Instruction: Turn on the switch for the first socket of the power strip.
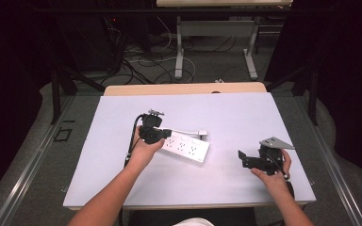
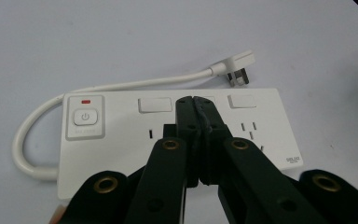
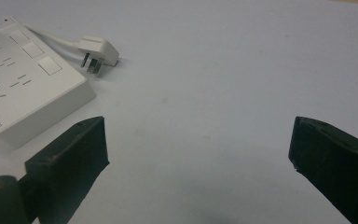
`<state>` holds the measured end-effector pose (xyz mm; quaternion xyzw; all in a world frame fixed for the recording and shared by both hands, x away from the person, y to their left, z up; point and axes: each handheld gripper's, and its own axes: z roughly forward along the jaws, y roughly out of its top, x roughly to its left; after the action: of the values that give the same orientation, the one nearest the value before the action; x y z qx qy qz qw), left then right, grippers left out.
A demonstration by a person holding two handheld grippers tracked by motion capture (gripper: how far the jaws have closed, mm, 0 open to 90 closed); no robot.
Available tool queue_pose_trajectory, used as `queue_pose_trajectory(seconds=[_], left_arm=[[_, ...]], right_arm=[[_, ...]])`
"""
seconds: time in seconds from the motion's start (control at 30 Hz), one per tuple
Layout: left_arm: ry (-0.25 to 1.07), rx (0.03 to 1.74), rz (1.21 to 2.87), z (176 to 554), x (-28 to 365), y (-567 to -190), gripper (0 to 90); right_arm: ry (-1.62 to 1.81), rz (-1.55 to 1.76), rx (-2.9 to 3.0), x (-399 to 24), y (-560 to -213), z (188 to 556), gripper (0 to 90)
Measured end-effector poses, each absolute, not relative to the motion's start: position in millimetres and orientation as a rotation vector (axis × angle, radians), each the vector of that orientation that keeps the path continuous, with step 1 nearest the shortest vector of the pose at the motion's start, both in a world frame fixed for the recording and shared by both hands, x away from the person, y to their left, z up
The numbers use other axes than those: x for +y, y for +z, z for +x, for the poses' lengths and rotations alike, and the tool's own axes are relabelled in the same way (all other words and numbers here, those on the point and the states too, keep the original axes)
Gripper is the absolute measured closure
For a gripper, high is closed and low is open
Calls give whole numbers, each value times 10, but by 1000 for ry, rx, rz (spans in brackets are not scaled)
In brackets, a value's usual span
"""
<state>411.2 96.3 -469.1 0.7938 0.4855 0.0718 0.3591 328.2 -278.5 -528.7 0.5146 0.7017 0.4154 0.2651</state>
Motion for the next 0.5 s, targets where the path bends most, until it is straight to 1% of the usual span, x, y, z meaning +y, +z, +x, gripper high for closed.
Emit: queue_pose_trajectory(seconds=[0.5], left_arm=[[154, 1298, 2068, 4311, 857, -4677, 900]], right_arm=[[1124, 1389, 1897, -2783, -5294, 3287, 38]])
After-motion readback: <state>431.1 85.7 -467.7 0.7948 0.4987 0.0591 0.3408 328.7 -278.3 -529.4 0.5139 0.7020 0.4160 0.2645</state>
